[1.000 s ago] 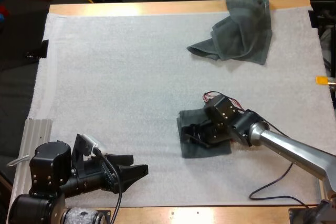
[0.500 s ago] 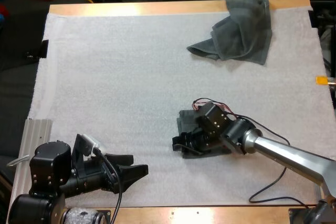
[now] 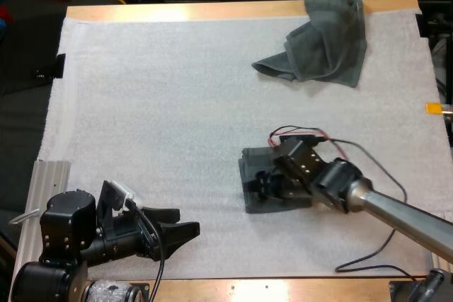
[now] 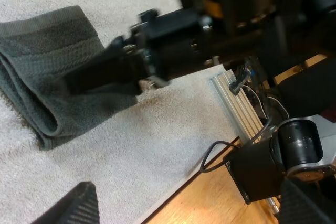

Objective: Pick towel from pile, fold and stack

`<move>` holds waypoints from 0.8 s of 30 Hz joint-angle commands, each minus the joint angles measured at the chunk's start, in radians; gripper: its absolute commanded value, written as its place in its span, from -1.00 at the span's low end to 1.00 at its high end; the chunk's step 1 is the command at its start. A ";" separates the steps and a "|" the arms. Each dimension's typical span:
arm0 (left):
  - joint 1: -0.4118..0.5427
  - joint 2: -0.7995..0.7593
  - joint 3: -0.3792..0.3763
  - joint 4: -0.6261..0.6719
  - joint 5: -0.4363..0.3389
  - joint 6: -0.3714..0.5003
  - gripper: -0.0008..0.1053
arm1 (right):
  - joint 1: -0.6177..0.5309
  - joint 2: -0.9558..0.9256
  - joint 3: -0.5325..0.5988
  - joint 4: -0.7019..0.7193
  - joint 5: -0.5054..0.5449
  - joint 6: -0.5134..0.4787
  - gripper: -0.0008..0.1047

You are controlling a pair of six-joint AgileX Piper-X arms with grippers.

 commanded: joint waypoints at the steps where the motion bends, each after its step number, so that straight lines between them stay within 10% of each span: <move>1: -0.004 -0.006 -0.002 -0.002 0.013 -0.004 0.30 | -0.002 -0.026 -0.007 0.063 0.049 -0.031 0.06; 18: -0.004 -0.004 -0.002 -0.002 -0.020 -0.001 0.36 | -0.002 -0.347 -0.007 0.346 0.172 -0.090 0.07; 24: -0.004 -0.004 -0.002 -0.002 -0.075 -0.001 0.36 | -0.002 -0.471 -0.007 0.391 0.161 -0.083 0.47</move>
